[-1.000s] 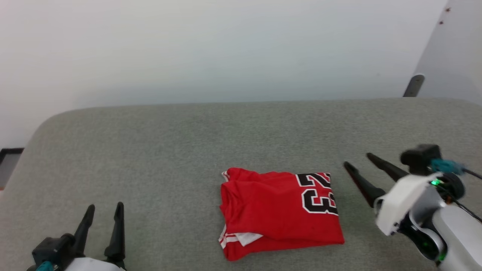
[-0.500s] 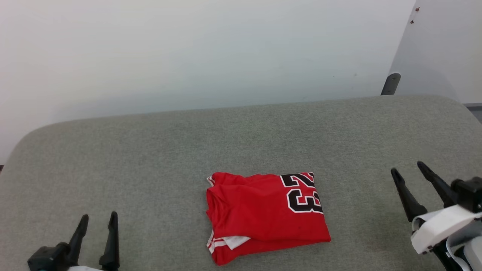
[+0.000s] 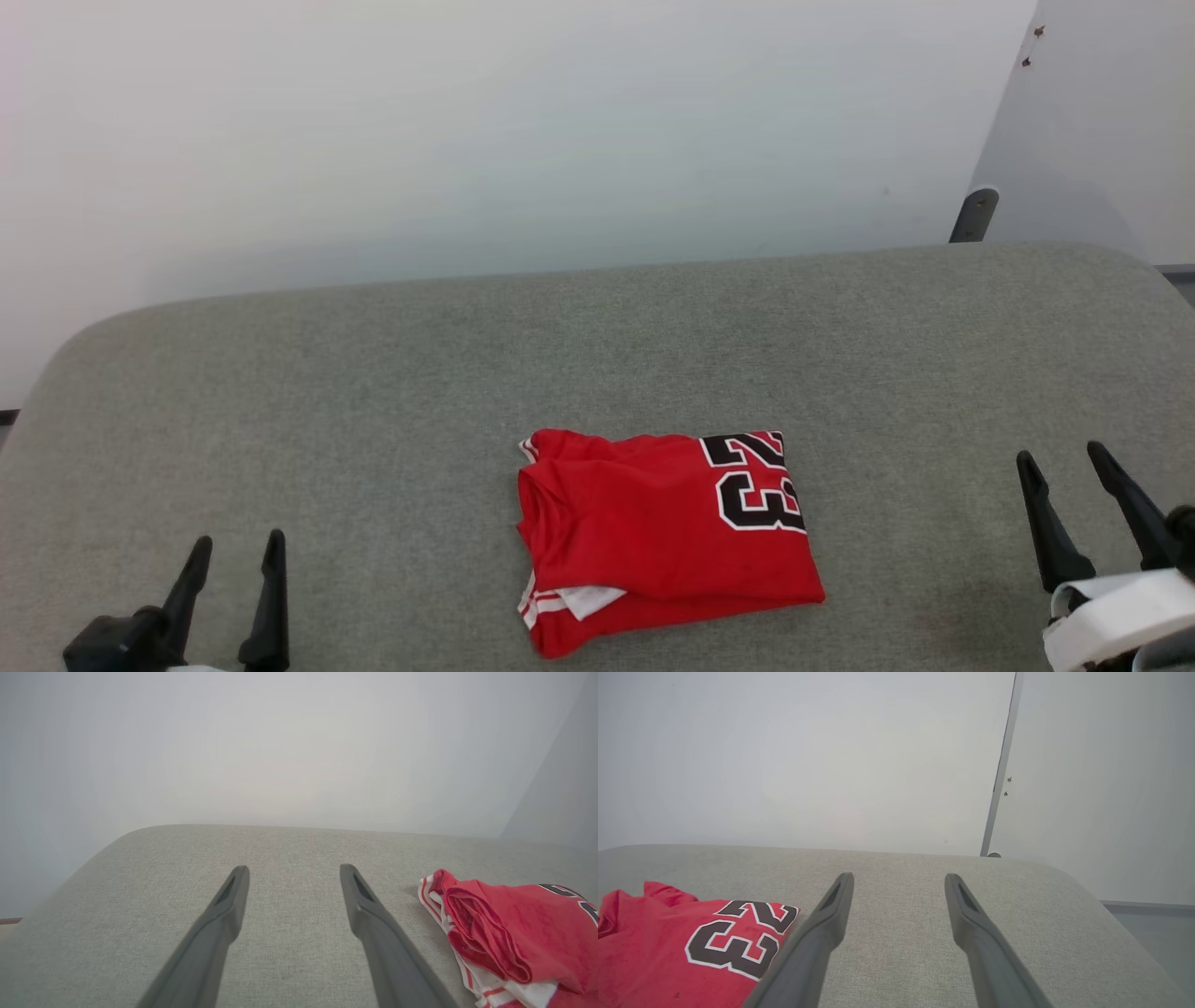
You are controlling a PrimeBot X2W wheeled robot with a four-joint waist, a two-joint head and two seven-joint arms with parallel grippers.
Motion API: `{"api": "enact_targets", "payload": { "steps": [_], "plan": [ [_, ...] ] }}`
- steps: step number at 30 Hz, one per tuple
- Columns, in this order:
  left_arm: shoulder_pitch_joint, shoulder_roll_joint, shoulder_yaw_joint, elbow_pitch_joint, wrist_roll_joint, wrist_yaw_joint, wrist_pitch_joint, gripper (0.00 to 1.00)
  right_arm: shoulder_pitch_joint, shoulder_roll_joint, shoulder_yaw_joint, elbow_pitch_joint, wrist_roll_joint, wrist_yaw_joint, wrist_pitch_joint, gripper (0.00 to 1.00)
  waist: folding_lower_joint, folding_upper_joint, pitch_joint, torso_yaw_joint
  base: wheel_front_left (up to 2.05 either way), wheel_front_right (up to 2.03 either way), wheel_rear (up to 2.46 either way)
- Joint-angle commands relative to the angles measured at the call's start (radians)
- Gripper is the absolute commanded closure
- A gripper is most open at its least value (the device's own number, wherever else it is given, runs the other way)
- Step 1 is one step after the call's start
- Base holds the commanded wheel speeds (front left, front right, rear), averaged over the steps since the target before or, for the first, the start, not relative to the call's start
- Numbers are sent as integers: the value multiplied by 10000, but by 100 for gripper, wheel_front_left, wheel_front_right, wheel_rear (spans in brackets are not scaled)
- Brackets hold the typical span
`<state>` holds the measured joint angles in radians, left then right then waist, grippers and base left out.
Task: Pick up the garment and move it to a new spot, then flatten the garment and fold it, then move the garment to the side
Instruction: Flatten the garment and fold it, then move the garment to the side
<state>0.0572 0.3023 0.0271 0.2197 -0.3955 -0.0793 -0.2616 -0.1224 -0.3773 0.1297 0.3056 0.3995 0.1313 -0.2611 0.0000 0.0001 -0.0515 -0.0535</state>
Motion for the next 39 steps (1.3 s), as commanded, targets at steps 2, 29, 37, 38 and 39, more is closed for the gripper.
{"api": "enact_targets", "payload": {
  "steps": [2, 29, 37, 38, 39],
  "plan": [
    [19, -31, 57, -4, 120, -59, -35, 0, 364, 212, -256, -247, -166, -11, -38, 0, 0, -1, -36, 48, 0, 0, 0],
    [-184, -99, 166, -1, 399, -57, 38, 0, 876, 536, 135, -611, -296, -11, 395, 0, 0, -1, 48, 899, 0, 0, 0],
    [-86, -52, 10, -334, 469, 61, 302, 0, 5, 197, 1240, -105, 184, -11, 1521, 0, 0, -1, 349, 1751, 0, 0, 0],
    [-89, -63, -46, -353, 493, 64, 355, 0, -127, 157, 1309, -1, 251, -11, 1653, 0, 0, -1, 392, 1900, 0, 0, 0],
    [-95, -67, -82, -389, 508, 69, 376, 0, -246, 141, 1393, 120, 345, -11, 1826, 0, 0, -1, 462, 2031, 0, 0, 0]
  ]
}}
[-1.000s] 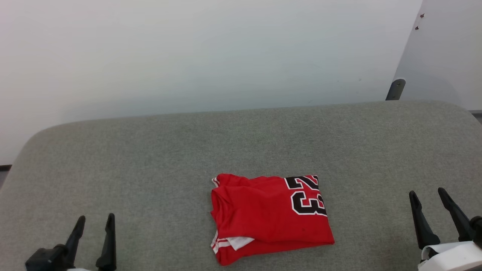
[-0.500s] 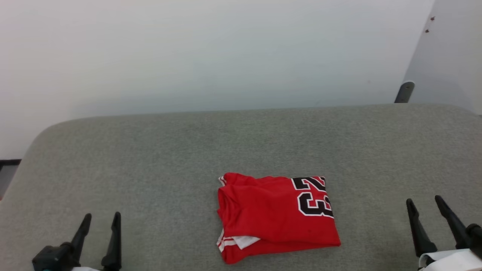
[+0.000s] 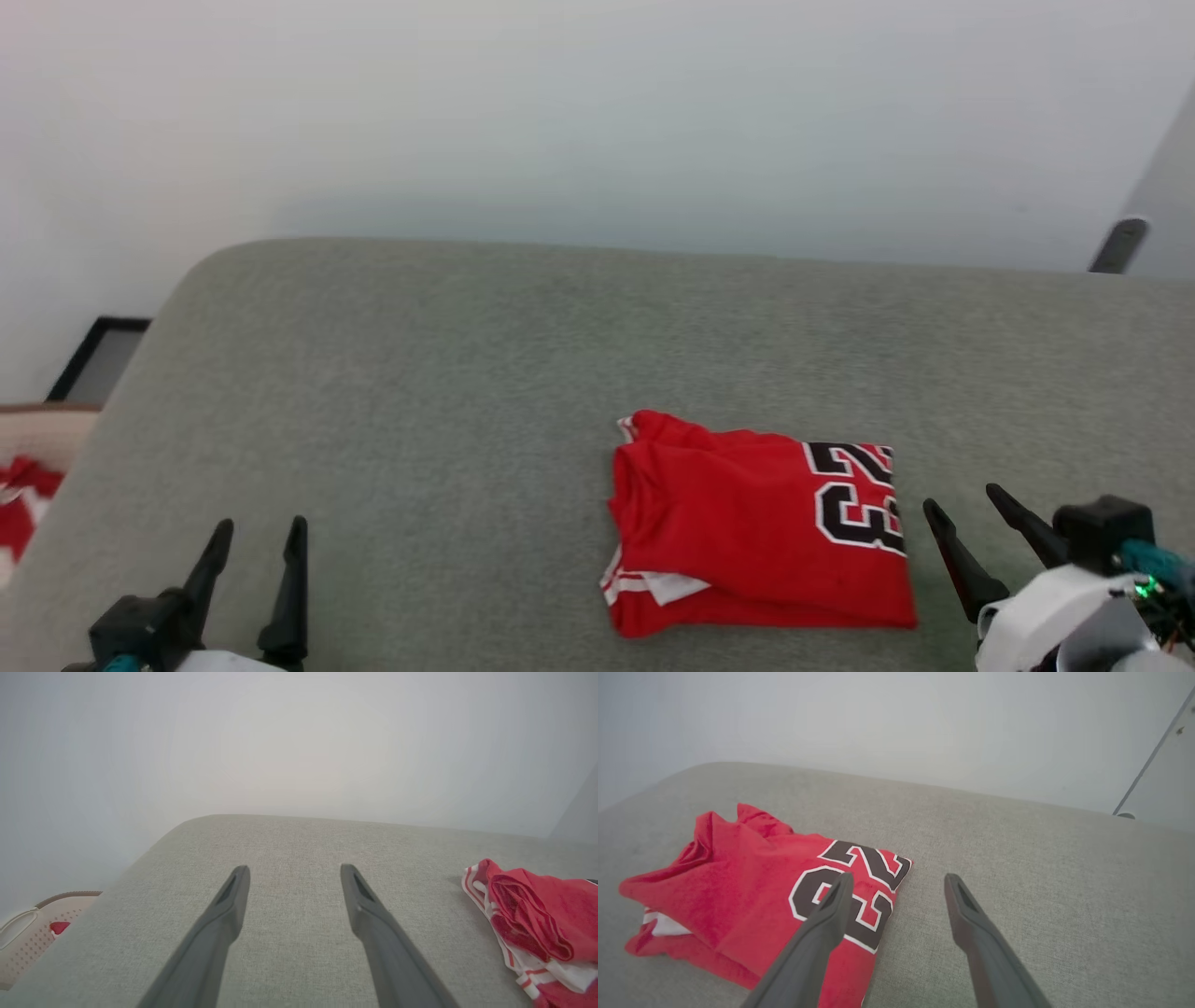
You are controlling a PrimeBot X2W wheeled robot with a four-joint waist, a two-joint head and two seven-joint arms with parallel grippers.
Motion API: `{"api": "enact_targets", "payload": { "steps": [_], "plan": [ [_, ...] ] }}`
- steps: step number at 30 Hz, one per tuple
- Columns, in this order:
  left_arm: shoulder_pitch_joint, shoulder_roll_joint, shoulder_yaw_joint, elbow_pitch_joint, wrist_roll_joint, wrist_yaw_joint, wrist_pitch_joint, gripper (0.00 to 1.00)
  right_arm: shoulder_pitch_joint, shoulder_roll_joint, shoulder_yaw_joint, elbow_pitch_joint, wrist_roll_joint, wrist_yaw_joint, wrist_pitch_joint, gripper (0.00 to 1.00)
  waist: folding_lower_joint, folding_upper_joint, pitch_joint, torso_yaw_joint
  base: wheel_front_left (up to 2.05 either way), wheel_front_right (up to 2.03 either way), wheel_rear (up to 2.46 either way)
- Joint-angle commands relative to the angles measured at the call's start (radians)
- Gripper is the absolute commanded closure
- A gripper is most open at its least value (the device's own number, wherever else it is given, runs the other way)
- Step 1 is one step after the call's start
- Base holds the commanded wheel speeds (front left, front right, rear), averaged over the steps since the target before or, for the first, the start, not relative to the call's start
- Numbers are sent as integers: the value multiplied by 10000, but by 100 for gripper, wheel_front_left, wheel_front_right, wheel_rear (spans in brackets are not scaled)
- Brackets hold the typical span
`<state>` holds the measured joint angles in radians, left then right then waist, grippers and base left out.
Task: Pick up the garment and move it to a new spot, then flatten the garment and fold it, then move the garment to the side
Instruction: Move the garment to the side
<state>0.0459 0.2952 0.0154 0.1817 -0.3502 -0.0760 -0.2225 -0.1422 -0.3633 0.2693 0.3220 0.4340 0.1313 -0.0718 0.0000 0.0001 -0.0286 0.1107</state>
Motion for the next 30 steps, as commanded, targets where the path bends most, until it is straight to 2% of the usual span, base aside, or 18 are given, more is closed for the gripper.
{"api": "enact_targets", "payload": {
  "steps": [1, 11, 16, 22, 23, 24, 30],
  "plan": [
    [-1, -4, -3, -35, 70, 47, 12, 0, -173, -38, 97, 100, 77, -11, 111, 0, 0, -1, 308, 516, 0, 0, 0],
    [-403, -258, -425, -25, 18, -4, 7, 0, -1346, -477, 606, 1591, 811, -11, 2233, 0, 0, -1, 1021, 1548, 0, 0, 0],
    [-688, -405, -595, 190, -23, -56, -98, 0, -1830, -565, 947, 2108, 1279, -9, 3624, 0, 0, -1, 1392, 1799, 0, 0, 0],
    [-987, -584, -702, 485, -106, -109, -253, 0, -2082, -377, 1343, 2664, 1821, -9, 4892, 0, 0, -1, 1663, 1935, 0, 0, 0],
    [-1016, -586, -704, 523, -105, -122, -261, 0, -2114, -337, 1484, 2674, 1917, -2, 5099, 55, 0, -1, 1685, 1936, 0, 0, 0],
    [-1042, -587, -703, 558, -115, -121, -270, 0, -2122, -301, 1574, 2654, 2040, 3, 5288, 100, 0, -1, 1703, 1930, 0, 0, 0],
    [-1181, -620, -674, 667, -170, -179, -345, 0, -2381, -810, 1953, 2218, 2220, -5, 5705, 100, 0, -1, 1808, 1865, 0, 0, 0]
  ]
}}
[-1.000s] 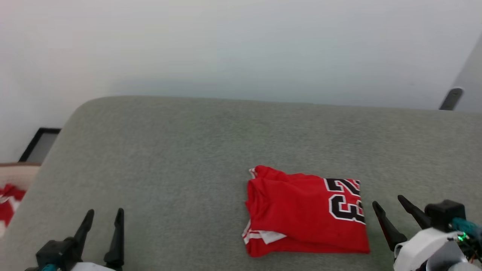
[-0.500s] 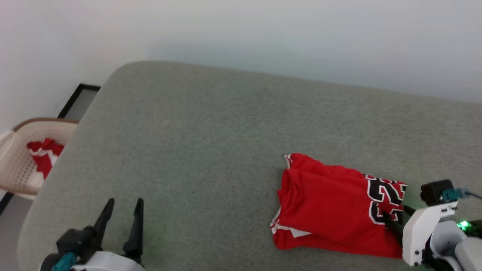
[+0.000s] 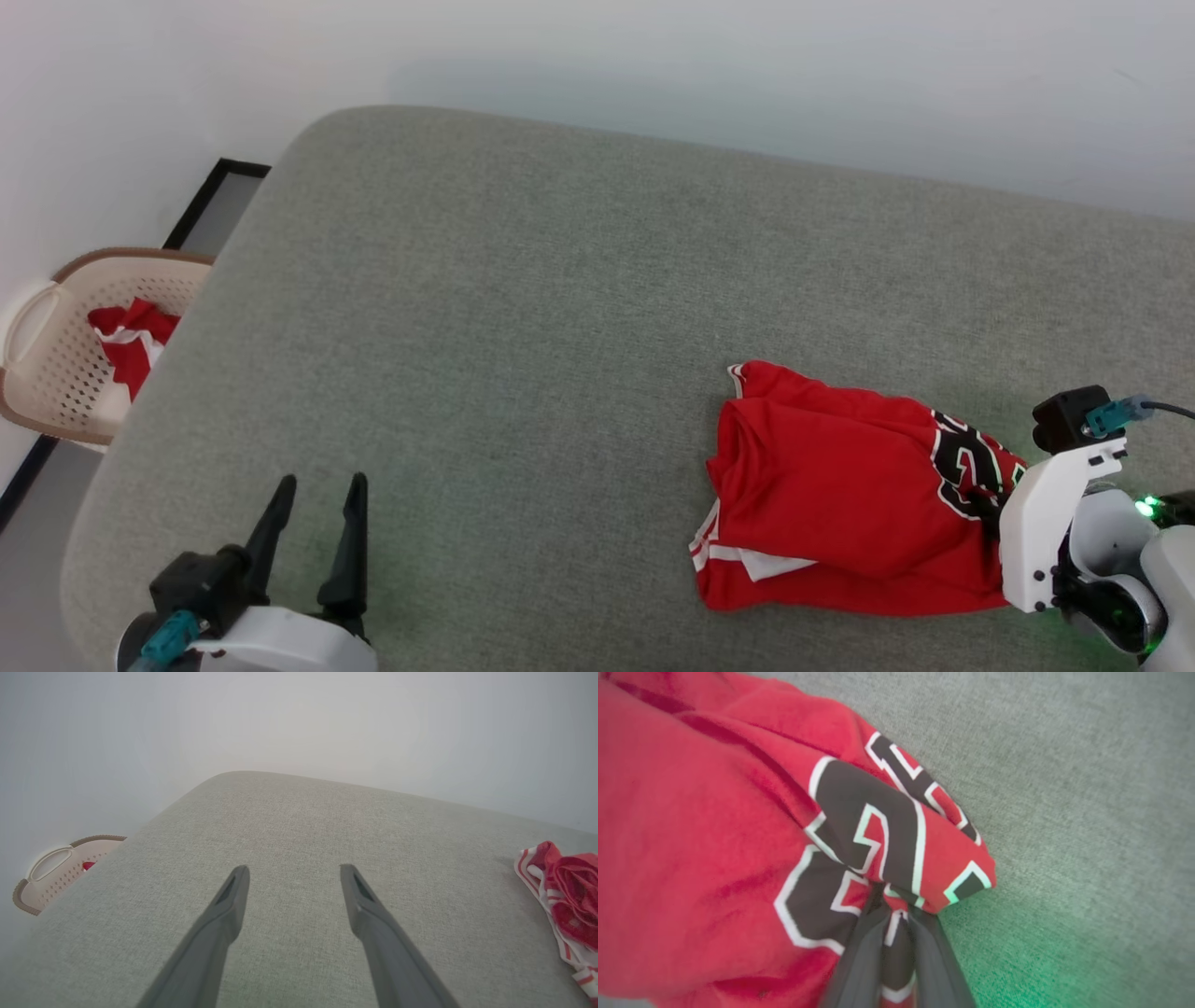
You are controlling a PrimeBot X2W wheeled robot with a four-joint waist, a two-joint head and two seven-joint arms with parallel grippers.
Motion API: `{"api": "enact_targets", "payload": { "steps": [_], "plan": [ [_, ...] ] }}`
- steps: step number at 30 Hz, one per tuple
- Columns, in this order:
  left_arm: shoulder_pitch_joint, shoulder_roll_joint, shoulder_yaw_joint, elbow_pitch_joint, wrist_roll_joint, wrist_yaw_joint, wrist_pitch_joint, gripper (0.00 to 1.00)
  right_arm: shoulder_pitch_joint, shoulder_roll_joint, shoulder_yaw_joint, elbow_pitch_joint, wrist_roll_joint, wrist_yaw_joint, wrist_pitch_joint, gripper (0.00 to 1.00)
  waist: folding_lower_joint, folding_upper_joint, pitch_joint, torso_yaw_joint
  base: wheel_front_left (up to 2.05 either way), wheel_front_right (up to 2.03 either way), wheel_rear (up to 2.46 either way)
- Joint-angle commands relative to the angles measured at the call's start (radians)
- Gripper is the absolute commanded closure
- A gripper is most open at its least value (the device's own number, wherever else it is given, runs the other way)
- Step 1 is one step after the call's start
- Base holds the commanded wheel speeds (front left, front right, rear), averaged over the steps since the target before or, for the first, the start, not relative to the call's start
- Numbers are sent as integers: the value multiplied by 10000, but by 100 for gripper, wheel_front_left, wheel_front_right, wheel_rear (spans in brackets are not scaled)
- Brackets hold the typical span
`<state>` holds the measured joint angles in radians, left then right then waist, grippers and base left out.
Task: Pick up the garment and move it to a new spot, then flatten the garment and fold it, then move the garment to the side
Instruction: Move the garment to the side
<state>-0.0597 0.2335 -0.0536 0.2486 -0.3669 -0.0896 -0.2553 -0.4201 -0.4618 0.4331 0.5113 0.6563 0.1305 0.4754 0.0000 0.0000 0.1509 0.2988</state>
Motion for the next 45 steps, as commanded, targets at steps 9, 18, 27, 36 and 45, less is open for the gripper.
{"api": "enact_targets", "payload": {
  "steps": [9, 18, 27, 36, 45],
  "plan": [
    [-281, 11, -13, -33, 130, -69, -70, 0, -329, -823, 539, -916, -435, -6, -121, 100, 0, 0, 157, -404, 0, 0, 0],
    [-873, 46, -258, -69, 297, -173, -96, 0, -995, -1869, 867, -2152, -830, -5, 55, 100, 0, 0, 480, -1108, 0, 0, 0],
    [-1781, 144, -502, -111, 499, -285, -94, 0, -1855, -2859, 705, -2681, -979, -3, 18, 100, 0, 0, 1059, -2259, 0, 0, 0],
    [-2797, 344, -853, -181, 784, -361, -97, 0, -2872, -3957, 704, -2461, -1115, -5, -554, 100, 0, 0, 1956, -3498, 0, 0, 0],
    [-3709, 515, -1392, -73, 904, -413, -96, 0, -3771, -4767, 1086, -1667, -1658, -5, -1570, 100, 0, 0, 2676, -4215, 0, 0, 0]
  ]
}}
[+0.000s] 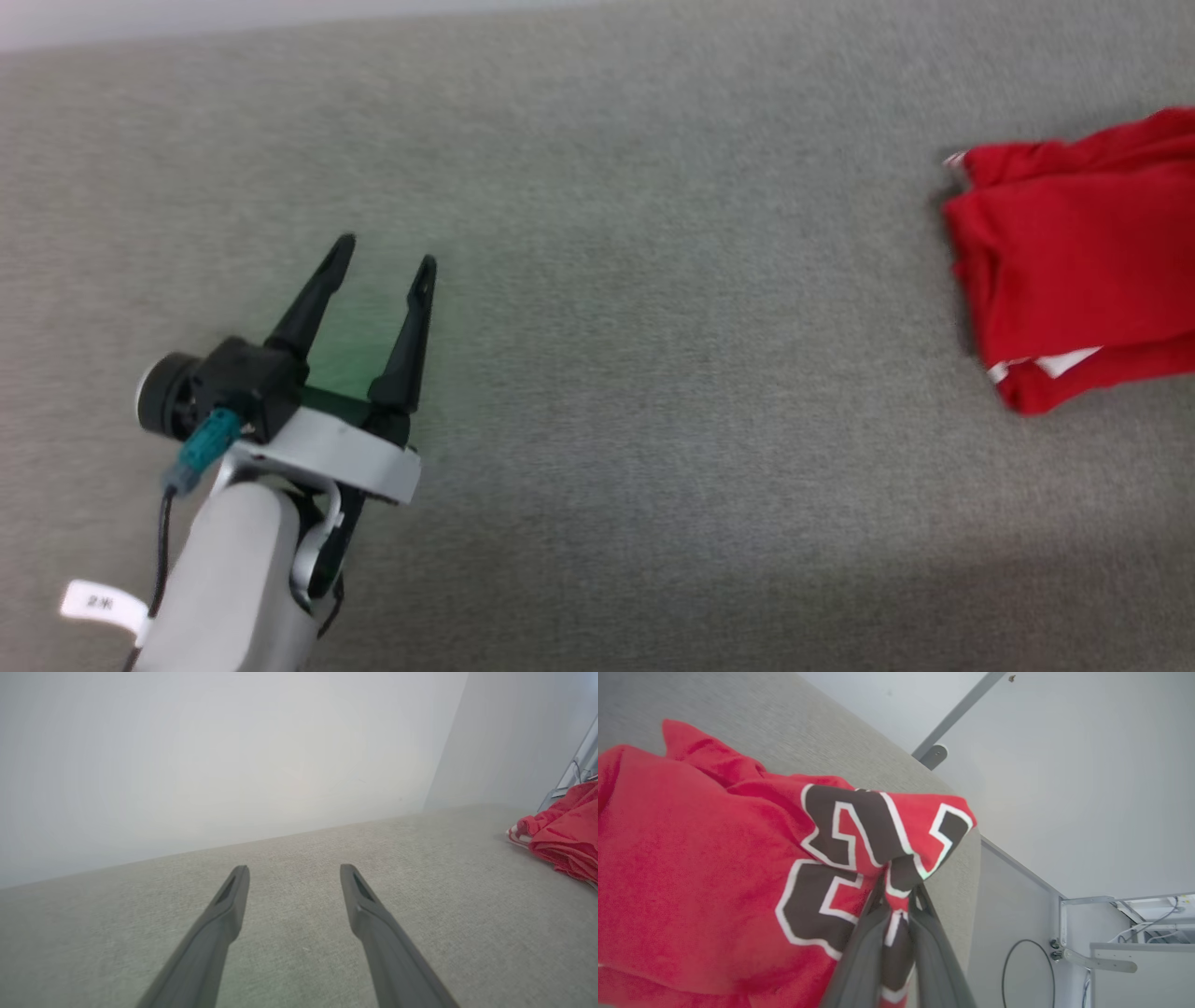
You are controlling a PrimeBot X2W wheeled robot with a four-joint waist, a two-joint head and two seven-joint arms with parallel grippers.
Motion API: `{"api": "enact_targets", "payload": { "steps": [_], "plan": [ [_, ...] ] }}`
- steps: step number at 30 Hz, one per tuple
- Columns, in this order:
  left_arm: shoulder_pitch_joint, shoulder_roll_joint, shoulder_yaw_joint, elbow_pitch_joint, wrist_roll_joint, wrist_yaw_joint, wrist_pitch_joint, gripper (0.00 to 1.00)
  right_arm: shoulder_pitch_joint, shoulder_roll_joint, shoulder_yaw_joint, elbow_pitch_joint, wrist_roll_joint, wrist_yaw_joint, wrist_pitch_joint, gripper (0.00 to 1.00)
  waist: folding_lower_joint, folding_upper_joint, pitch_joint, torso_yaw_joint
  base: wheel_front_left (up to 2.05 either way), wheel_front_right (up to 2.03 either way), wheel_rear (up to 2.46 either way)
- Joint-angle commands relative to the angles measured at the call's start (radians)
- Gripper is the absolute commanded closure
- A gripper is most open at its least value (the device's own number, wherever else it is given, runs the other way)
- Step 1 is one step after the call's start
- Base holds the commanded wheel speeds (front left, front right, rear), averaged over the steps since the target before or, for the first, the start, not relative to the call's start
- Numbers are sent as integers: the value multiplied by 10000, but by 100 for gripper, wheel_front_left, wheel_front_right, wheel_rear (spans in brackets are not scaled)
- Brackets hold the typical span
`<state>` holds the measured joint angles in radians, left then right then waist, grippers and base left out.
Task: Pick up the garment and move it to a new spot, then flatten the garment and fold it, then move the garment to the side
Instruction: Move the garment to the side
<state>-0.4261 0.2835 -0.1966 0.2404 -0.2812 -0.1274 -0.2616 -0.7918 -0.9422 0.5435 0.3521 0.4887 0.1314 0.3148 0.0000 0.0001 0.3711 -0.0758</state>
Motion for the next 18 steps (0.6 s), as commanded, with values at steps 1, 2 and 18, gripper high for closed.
{"api": "enact_targets", "payload": {
  "steps": [1, 2, 18],
  "plan": [
    [-139, 55, -18, 21, 51, -23, -33, 0, -180, -58, 57, 64, -96, -14, -112, 100, 0, -1, 563, -529, 0, 0, 0],
    [-231, 75, -87, 39, 51, -25, -33, 0, -303, -138, 133, 191, -193, -14, -260, 100, 0, -1, 645, -576, 0, 0, 0],
    [-1066, 453, -827, 109, -165, -37, -15, 0, -1929, -297, 516, 3119, -2383, -14, -2095, 100, 0, -1, 1753, -535, 0, 0, 0]
  ]
}}
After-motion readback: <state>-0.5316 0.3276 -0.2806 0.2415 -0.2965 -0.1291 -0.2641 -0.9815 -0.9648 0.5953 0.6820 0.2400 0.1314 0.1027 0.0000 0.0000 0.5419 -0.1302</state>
